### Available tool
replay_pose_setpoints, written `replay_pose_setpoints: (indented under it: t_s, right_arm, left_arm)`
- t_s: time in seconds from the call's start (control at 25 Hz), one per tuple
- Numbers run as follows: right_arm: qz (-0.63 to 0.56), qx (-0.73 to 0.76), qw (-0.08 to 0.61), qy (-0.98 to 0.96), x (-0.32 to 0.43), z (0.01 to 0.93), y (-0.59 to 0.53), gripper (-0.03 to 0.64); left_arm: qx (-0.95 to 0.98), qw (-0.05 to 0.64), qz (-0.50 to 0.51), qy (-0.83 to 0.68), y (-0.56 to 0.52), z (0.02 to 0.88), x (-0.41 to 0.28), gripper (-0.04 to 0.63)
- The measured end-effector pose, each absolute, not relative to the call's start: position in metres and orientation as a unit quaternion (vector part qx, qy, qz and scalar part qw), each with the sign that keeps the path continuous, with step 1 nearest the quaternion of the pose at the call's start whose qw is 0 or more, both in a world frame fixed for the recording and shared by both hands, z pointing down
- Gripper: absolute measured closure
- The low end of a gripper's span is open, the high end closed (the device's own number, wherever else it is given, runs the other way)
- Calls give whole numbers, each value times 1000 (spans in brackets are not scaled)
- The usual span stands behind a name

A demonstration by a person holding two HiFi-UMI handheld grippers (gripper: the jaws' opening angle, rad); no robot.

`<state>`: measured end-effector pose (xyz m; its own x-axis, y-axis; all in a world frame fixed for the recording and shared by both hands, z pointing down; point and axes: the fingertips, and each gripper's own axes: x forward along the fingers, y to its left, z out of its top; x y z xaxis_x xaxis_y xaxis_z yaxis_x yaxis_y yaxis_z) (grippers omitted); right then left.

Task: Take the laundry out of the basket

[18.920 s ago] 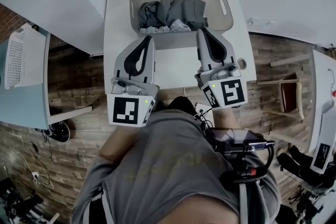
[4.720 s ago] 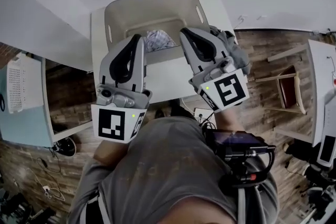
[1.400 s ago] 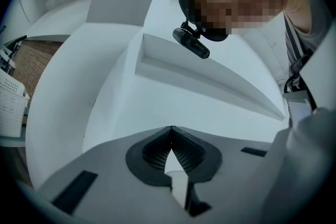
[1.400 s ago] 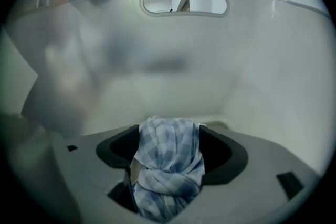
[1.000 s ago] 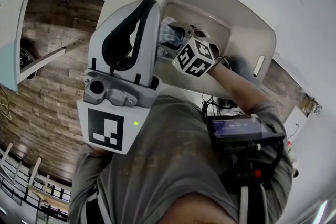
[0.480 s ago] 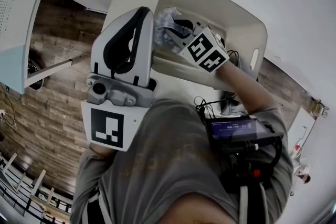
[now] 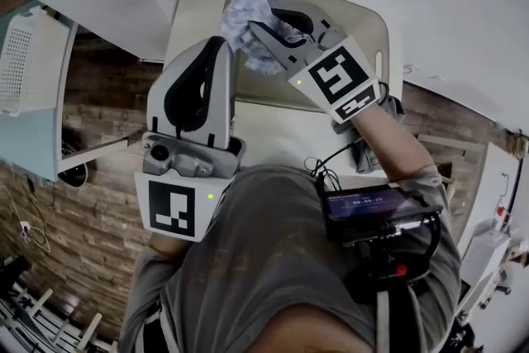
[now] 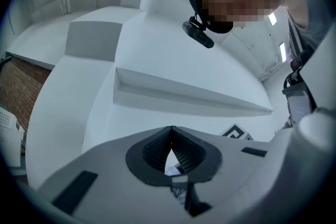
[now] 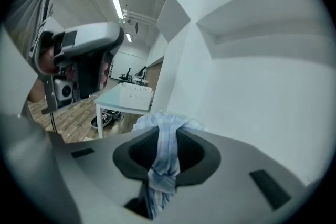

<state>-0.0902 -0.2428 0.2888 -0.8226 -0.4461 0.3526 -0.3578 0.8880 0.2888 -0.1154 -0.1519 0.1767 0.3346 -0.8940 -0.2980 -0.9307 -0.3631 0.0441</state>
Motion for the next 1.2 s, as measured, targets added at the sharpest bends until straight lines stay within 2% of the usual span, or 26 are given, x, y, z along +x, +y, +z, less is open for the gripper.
replay_pose_setpoints:
  t_s: [0.32,0.52,1.04,1.2]
  right_arm:
    - [-167,264,98,-945,-64,155,-185,535]
    - [-189,302,54,-933,-39,109,-144,535]
    - [-173,344,63,-921,-38,107,-140,535]
    - [-152,370,74,-914,-16,133,-98,535]
  left_arm:
    - [-824,98,146,539,-89,146,-99,588]
    - [-831,102,144,528,-64,143,-98,588]
    - [-857,76,142,489,-107,140,-122,588]
    - [-868,71,142,470,-77,140,-106,588]
